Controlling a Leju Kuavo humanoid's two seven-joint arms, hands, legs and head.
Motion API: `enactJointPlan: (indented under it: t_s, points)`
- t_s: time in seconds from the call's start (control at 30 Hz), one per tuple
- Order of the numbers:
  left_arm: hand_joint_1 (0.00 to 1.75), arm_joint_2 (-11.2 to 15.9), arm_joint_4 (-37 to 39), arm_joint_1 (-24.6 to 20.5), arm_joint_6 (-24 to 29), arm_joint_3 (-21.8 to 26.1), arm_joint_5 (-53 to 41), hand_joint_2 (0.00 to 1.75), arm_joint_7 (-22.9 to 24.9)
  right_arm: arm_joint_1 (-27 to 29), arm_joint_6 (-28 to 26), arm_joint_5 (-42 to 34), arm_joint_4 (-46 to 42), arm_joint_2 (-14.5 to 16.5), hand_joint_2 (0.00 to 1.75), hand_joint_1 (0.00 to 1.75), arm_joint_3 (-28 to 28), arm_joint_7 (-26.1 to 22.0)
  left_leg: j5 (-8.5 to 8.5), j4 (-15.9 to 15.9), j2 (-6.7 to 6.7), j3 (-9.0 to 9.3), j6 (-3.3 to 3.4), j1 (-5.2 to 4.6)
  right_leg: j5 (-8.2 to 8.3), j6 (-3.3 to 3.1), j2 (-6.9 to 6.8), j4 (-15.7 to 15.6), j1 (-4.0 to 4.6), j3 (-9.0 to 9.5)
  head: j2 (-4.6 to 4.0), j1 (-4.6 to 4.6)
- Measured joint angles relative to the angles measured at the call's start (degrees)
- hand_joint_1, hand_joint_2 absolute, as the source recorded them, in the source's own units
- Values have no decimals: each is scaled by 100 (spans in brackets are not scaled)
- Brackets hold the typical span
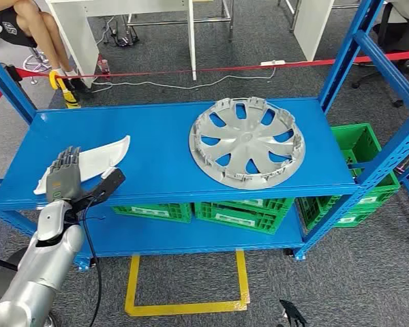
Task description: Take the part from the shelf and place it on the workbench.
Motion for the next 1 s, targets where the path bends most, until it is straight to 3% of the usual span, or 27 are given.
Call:
enactJointPlan:
  t_s: [0.37,0.4,0.5,0.53,0.6,1.0]
  points:
    - [3,46,585,-273,-64,20,-103,175,224,-34,-3,70,-2,0,0,0,-2,0,1,0,0,0,0,0,0,0,0,0,0,0,0,0]
    - [21,67,700,-335,-60,23,-124,175,255,-41,-2,86,-2,1,0,0,-2,0,1,0,0,0,0,0,1,0,0,0,0,0,0,-1]
    - [131,139,1044,-535,-48,32,-153,175,271,-64,6,122,-2,2,0,0,-2,0,3,0,0,0,2,0,2,0,0,0,1,0,0,-1]
    - [157,160,1149,-599,-46,33,-161,175,250,-72,12,133,-2,2,0,0,-2,0,4,0,0,0,3,0,2,0,0,0,1,0,0,0]
    - [169,186,1335,-703,-51,35,-182,175,199,-87,21,160,-2,2,0,0,-2,0,5,0,0,0,4,0,3,-1,0,0,1,0,0,0]
    - [175,191,1881,-1073,-22,27,-285,175,-134,-107,32,251,-1,28,0,0,-2,0,6,0,0,-1,5,0,4,-1,0,-1,0,0,0,0]
